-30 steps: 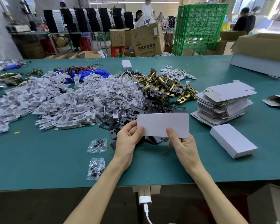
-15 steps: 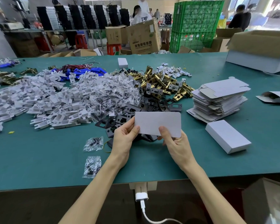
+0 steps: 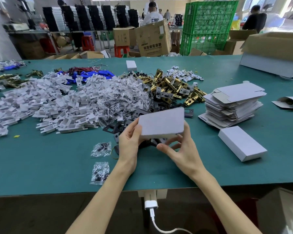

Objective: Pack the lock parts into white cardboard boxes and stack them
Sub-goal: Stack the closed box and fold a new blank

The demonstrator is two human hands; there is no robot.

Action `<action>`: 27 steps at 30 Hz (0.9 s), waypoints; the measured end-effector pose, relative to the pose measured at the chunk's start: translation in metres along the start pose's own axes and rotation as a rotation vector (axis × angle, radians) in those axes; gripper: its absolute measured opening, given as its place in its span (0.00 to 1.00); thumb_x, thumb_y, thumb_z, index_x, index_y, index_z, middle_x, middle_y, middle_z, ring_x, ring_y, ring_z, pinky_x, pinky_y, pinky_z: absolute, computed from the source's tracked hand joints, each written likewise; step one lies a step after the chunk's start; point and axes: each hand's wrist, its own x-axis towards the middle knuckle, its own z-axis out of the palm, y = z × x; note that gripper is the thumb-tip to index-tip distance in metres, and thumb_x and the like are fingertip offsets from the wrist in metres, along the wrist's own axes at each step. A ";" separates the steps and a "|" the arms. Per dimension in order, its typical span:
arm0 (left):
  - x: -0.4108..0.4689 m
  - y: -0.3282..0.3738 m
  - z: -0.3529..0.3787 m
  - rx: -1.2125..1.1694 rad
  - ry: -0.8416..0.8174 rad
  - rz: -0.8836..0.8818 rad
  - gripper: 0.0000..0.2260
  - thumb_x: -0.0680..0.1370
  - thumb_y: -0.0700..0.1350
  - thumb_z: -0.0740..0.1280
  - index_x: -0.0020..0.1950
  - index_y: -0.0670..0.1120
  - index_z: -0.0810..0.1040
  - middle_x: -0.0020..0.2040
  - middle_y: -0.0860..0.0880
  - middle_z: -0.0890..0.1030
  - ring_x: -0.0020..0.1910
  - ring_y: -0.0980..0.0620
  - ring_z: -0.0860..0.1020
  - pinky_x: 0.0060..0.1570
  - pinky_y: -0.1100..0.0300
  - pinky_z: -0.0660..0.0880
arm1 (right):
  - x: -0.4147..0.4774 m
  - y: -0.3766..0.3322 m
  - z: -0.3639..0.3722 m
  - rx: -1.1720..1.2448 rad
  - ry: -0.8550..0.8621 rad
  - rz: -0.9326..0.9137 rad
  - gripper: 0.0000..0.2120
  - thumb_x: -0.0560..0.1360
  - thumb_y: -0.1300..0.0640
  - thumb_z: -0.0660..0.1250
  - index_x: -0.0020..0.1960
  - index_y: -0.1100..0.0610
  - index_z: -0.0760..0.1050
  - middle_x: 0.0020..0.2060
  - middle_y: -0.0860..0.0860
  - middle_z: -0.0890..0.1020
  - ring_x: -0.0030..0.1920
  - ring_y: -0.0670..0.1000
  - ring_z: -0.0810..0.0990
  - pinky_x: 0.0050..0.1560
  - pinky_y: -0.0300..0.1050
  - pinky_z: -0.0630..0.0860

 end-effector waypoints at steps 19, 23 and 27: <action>-0.015 0.006 0.007 0.333 -0.388 0.007 0.36 0.75 0.73 0.63 0.44 0.37 0.80 0.36 0.42 0.77 0.34 0.46 0.73 0.32 0.64 0.71 | 0.002 0.004 -0.004 0.089 0.052 0.150 0.18 0.73 0.42 0.74 0.59 0.44 0.74 0.44 0.42 0.85 0.33 0.45 0.81 0.28 0.39 0.75; -0.014 0.008 0.006 0.195 -0.379 -0.025 0.21 0.80 0.59 0.67 0.59 0.43 0.84 0.56 0.45 0.87 0.56 0.45 0.85 0.56 0.54 0.82 | 0.004 0.003 -0.005 0.119 0.026 0.201 0.20 0.72 0.34 0.69 0.57 0.45 0.79 0.47 0.47 0.85 0.40 0.47 0.85 0.27 0.40 0.74; -0.013 0.007 0.006 0.124 -0.325 -0.061 0.18 0.79 0.52 0.70 0.60 0.40 0.83 0.56 0.42 0.87 0.55 0.45 0.85 0.55 0.53 0.83 | 0.005 0.004 -0.007 0.116 0.029 0.214 0.17 0.75 0.37 0.69 0.57 0.47 0.80 0.46 0.49 0.85 0.42 0.48 0.84 0.30 0.40 0.75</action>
